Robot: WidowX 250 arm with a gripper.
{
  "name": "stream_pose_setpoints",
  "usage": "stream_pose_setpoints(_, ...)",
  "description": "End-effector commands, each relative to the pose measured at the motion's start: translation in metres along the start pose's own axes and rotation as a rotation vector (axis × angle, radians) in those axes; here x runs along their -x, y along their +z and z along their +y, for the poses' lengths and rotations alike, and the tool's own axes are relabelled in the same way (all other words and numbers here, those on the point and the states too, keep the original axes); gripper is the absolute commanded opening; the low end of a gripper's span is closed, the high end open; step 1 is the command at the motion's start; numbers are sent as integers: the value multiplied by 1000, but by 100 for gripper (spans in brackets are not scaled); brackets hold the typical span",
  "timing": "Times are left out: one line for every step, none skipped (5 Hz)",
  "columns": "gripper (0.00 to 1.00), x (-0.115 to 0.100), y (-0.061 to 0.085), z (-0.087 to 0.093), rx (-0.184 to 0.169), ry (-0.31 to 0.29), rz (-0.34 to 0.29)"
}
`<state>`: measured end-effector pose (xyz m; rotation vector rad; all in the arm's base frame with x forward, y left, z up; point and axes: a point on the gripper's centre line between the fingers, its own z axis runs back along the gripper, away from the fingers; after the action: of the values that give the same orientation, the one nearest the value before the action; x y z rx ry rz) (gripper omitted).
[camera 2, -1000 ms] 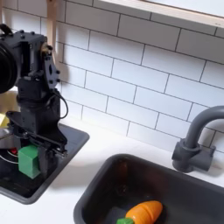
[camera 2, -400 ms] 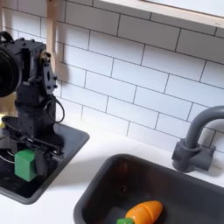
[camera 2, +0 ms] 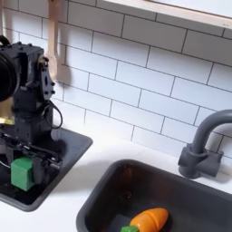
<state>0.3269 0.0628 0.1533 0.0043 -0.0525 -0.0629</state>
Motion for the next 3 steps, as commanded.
stream_pose_setpoints(0, 1, -4, -1, 2, 5, 5)
stream_pose_setpoints(0, 1, -6, -1, 0, 8, 6)
stream_pose_setpoints(0, 3, -9, -2, 0, 13, 13)
